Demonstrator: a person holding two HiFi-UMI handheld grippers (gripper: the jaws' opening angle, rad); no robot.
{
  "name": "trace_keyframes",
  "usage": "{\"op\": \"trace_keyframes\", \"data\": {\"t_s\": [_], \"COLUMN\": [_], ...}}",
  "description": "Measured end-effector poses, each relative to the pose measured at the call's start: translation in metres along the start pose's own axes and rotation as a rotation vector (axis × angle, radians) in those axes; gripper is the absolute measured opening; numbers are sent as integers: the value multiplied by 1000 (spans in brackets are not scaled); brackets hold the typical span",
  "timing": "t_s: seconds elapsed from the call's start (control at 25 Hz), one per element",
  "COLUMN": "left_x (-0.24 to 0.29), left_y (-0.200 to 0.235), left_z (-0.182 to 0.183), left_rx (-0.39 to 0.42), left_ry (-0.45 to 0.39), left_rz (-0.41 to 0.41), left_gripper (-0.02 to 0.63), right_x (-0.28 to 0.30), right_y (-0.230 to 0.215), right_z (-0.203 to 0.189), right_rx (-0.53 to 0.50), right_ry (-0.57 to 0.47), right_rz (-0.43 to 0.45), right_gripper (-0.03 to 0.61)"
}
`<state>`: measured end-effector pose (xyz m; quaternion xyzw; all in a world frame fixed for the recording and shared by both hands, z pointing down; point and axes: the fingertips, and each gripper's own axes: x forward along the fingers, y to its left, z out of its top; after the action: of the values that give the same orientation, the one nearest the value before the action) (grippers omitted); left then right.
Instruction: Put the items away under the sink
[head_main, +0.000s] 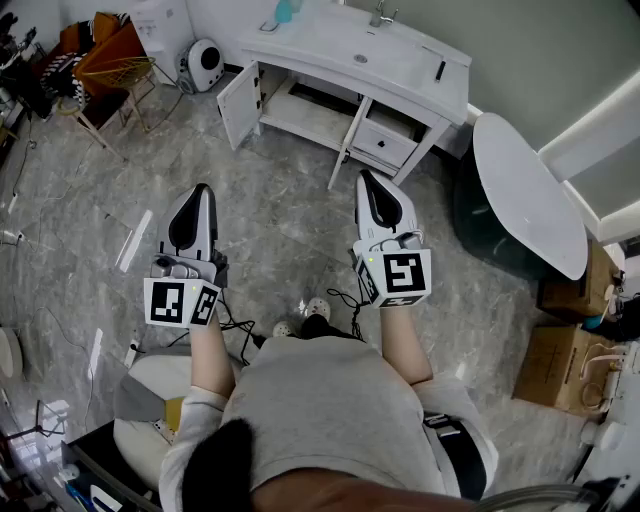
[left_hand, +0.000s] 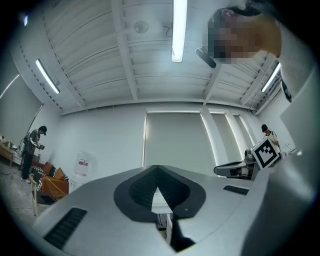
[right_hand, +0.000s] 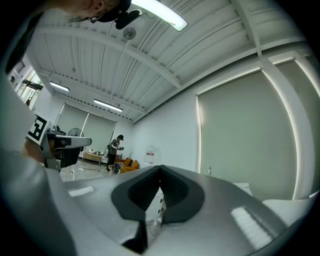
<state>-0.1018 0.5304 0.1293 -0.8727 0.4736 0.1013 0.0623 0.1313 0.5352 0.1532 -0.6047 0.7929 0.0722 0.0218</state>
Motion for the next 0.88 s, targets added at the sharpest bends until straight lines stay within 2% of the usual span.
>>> {"op": "trace_keyframes", "data": {"t_s": [0.44, 0.88], "left_x": [23, 74], "left_y": [-7, -13], "left_z": [0, -1], "left_rx": [-7, -12], "left_ry": [-15, -55], "left_rz": [-7, 1], "left_gripper": [8, 8], "right_x": [14, 48], "right_y": [-19, -61], "right_z": [-1, -2], "right_rx": [-7, 22], "right_ry": [-1, -43], "right_rz": [8, 44], "right_gripper": [11, 11]}}
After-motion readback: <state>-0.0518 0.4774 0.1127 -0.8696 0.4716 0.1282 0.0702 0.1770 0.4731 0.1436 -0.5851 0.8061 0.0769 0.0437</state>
